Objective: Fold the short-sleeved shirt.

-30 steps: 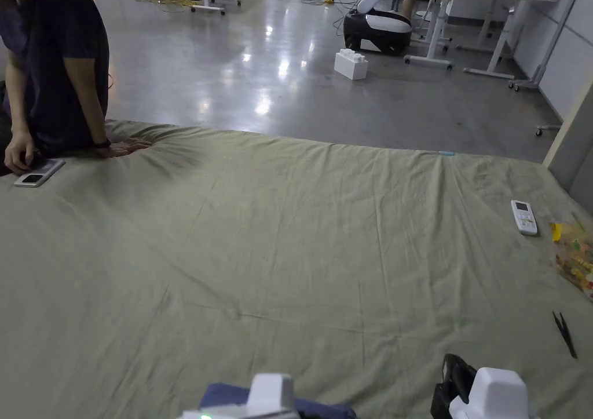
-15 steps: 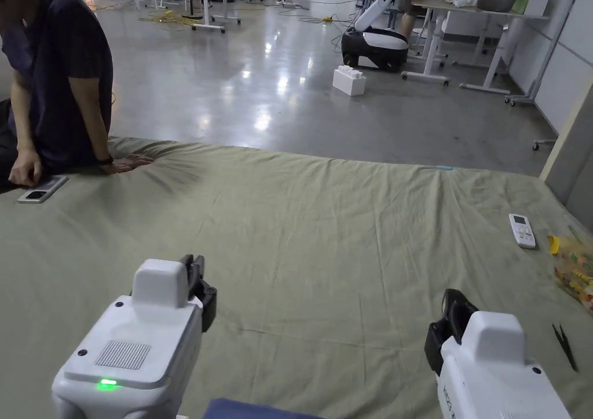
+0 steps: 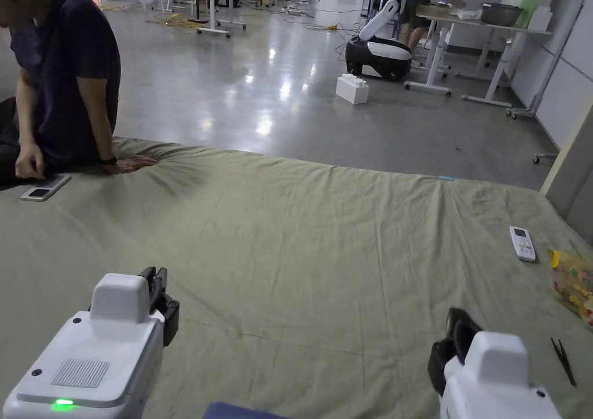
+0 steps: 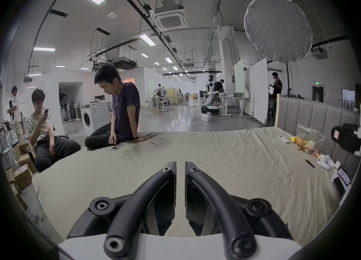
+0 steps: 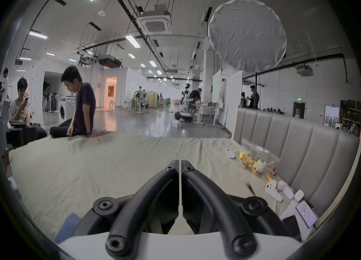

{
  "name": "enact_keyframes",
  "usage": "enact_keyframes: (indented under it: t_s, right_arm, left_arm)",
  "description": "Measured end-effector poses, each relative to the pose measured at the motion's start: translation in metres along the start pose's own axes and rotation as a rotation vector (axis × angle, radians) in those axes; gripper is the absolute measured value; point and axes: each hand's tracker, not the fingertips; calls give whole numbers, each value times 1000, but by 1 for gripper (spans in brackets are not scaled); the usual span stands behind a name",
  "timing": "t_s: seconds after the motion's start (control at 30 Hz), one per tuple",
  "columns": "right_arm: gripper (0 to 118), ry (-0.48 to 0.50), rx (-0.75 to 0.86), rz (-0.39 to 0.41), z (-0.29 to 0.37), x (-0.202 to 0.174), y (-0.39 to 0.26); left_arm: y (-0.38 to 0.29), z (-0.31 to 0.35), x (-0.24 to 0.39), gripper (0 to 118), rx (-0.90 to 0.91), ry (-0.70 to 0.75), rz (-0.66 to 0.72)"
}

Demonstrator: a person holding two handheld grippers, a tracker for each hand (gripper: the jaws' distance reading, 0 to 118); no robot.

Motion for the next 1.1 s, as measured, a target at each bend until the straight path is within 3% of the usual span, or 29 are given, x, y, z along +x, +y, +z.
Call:
enact_keyframes:
  t_s: [0.17,0.3,0.4,0.57,0.67,0.7,0.87,0.9,1.03,1.1]
  right_arm:
    - [3,112,-166,11,23,-38,-51]
    - [3,258,-259,95,38,-90,-87]
    - [3,311,-292,157,41,-124,-106]
    - [3,287,-350,220,26,-146,-139]
    - [3,221,-406,227,10,-137,-155]
    - [3,218,-454,194,5,-133,-161]
    - [3,209,-444,229,-10,-120,-174]
    - [3,210,-443,236,-13,-120,-175]
    - [3,220,-437,246,-16,-117,-177]
    - [3,224,-439,233,-16,-113,-177]
  left_arm:
    - [-19,0,-16,9,-53,22,-3]
    - [-38,3,-27,9,-116,20,15]
    - [-54,7,-35,9,-157,23,23]
    - [-77,19,-48,9,-242,3,63]
    - [-91,22,-54,9,-318,-47,89]
    - [-94,24,-55,9,-342,-69,102]
    - [-118,12,-65,10,-501,-203,236]
    - [-122,8,-67,13,-523,-230,279]
    - [-134,-9,-74,65,-665,-369,418]
    - [-139,-17,-74,70,-692,-435,483]
